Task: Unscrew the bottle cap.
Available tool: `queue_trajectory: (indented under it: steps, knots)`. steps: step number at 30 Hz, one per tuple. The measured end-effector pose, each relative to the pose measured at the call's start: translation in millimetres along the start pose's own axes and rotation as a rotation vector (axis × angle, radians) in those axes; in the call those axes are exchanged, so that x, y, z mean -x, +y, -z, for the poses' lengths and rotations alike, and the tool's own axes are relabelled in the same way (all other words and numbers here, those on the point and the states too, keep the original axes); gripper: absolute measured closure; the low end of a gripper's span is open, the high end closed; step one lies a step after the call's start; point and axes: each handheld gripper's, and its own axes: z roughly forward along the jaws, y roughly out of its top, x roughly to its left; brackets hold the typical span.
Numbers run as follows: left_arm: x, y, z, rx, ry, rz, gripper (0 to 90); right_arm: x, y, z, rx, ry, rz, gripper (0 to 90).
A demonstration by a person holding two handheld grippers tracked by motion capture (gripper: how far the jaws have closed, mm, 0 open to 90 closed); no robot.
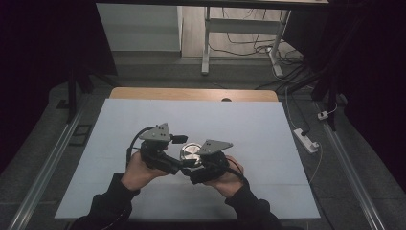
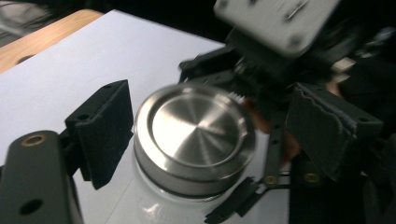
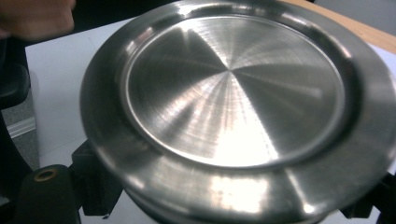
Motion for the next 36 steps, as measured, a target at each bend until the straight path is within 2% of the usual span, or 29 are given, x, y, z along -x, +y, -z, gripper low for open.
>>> queue_trajectory:
  steps: [2,3,4,5,6,7,8,13,14,15,17,20,24,25,27,29,36]
  knots:
    - [-1.9,0.5,2.0,-0.004,-0.016,0.000,12.8,-0.5,-1.7,-2.6,-0.006,0.009,0.004,15.1]
    - [-4.7,1.2,4.8,-0.013,-0.055,-0.009,9.8,-1.2,-2.1,-3.7,-0.011,0.013,0.006,15.1]
    - [-5.6,1.1,6.5,-0.009,-0.071,-0.016,7.7,-2.1,-2.3,-4.4,-0.009,0.019,0.014,15.1]
    - [-5.6,1.1,6.5,-0.009,-0.071,-0.016,5.7,-3.0,-2.4,-4.4,-0.005,0.028,0.020,15.1]
    - [-7.4,0.3,7.9,-0.041,-0.072,-0.054,3.3,-3.8,-2.0,-4.3,-0.002,0.040,0.025,15.1]
    - [-7.4,0.3,7.9,-0.041,-0.072,-0.054,3.1,-3.8,-2.0,-4.3,-0.002,0.040,0.025,15.1]
    - [-11.7,-3.0,7.0,-0.073,-0.115,-0.065,3.9,-6.4,-0.8,-3.1,0.005,0.056,0.040,15.1]
    - [-16.7,-8.7,-1.5,-0.094,-0.131,-0.079,7.7,-10.7,1.4,-1.4,0.012,0.083,0.065,15.1]
    - [-17.6,-9.9,-4.0,-0.095,-0.142,-0.078,7.7,-10.7,1.4,-1.4,0.012,0.083,0.065,15.1]
    - [-17.9,-11.6,-7.5,-0.103,-0.158,-0.089,11.6,-11.5,1.6,-1.1,0.011,0.089,0.066,15.1]
    - [-16.8,-14.4,-15.5,-0.136,-0.143,-0.117,13.3,-11.7,1.7,-1.0,0.010,0.095,0.065,15.1]
    - [-15.7,-16.7,-20.0,-0.125,-0.144,-0.129,16.6,-11.7,2.0,-0.6,0.009,0.100,0.065,15.1]
    - [-13.2,-16.8,-20.5,-0.119,-0.122,-0.139,18.2,-10.9,1.8,-0.7,0.008,0.100,0.058,15.1]
    - [-10.8,-16.1,-20.6,-0.113,-0.089,-0.145,18.3,-10.3,1.7,-0.7,0.009,0.097,0.056,15.1]
    - [-8.4,-14.5,-19.8,-0.097,-0.065,-0.151,18.5,-8.4,1.6,-0.2,0.012,0.098,0.044,15.1]
    - [-7.6,-12.4,-17.2,-0.062,-0.064,-0.134,18.6,-7.7,1.9,0.7,0.010,0.093,0.041,15.1]
    - [-8.7,-9.3,-7.4,-0.032,-0.059,-0.110,18.6,-6.4,1.6,0.6,0.009,0.086,0.044,15.1]
